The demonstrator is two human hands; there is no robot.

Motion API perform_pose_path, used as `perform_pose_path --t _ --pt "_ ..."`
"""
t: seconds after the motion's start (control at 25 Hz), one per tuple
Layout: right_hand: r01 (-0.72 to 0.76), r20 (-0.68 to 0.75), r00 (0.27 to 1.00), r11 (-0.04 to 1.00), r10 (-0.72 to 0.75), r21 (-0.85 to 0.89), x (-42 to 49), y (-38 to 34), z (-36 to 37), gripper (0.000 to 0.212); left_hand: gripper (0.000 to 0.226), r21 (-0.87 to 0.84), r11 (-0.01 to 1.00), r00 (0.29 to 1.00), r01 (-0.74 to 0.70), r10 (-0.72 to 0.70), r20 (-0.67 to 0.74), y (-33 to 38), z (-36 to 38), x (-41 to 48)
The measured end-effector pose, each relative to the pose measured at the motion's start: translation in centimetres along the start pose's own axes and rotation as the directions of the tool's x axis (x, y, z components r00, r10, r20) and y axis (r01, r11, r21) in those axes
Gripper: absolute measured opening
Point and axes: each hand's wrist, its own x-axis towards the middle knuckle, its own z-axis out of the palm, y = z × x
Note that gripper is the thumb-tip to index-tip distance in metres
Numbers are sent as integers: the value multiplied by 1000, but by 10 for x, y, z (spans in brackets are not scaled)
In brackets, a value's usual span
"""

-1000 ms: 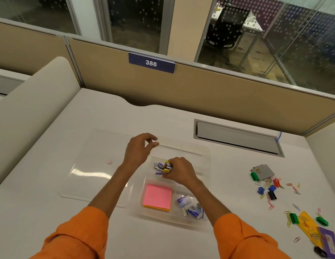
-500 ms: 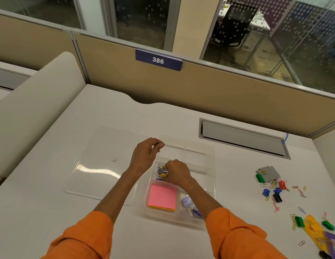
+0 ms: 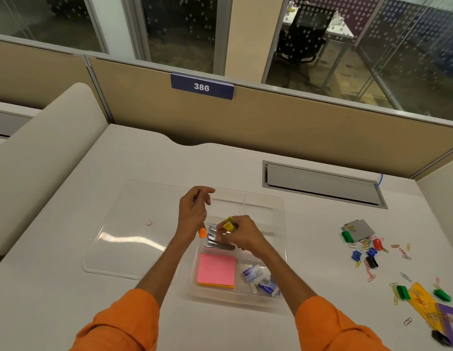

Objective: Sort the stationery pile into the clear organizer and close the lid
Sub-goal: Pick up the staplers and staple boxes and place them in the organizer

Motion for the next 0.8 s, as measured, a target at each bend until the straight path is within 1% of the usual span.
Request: perform_pose_path --t 0.04,0.08,0.12,0.2,0.28,0.36,0.4,0.44,0.52,0.56,0.6,0.68,0.76,0.8 --pt "-29 77 997 978 13 207 -11 -6 -5 33 23 -53 998 999 30 -32 -32 -2 4 -1" --pt "-61 122 992 940 20 337 -19 -8 -7 38 22 -103 993 997 53 -59 -59 -4 8 -3" --pt "-86 133 991 916 36 393 -24 -9 -7 42 22 -153 986 993 70 -83 -79 -5 12 -5" --pt "-120 109 991 896 81 427 -26 -5 -4 44 21 -257 961 986 99 -131 -107 -6 22 -9" --pt "-122 88 992 883 92 453 -25 1 -1 39 21 -333 936 980 113 -161 -120 -5 31 -13" --pt "-124 76 992 871 99 476 -27 4 -1 38 22 -313 943 982 110 -152 -112 -3 35 -16" --pt "-117 60 993 869 100 481 -28 6 -3 39 23 -260 960 987 105 -132 -87 -4 34 -16" --pt "-111 36 994 873 107 475 -28 7 -5 39 24 -177 979 994 96 -104 -32 -5 30 -16" --pt "-96 -30 992 902 119 420 -27 11 -12 36 19 64 997 984 49 -59 170 -7 20 -12" --pt "-80 -70 991 926 114 369 -25 13 -16 35 15 202 979 956 11 -69 285 -9 13 -8" --pt "-63 -107 989 949 101 310 -23 15 -21 34 14 328 944 917 -40 -96 387 -10 7 -4" --pt "-33 -157 985 976 68 214 -19 19 -29 34 24 523 829 825 -196 -149 545 -14 -2 4" --pt "-6 -177 984 986 36 165 -14 20 -34 35 28 626 693 758 -357 -176 628 -17 -2 8" --pt "0 -181 983 991 24 131 -12 20 -35 37 27 660 625 749 -416 -176 639 -19 0 8"
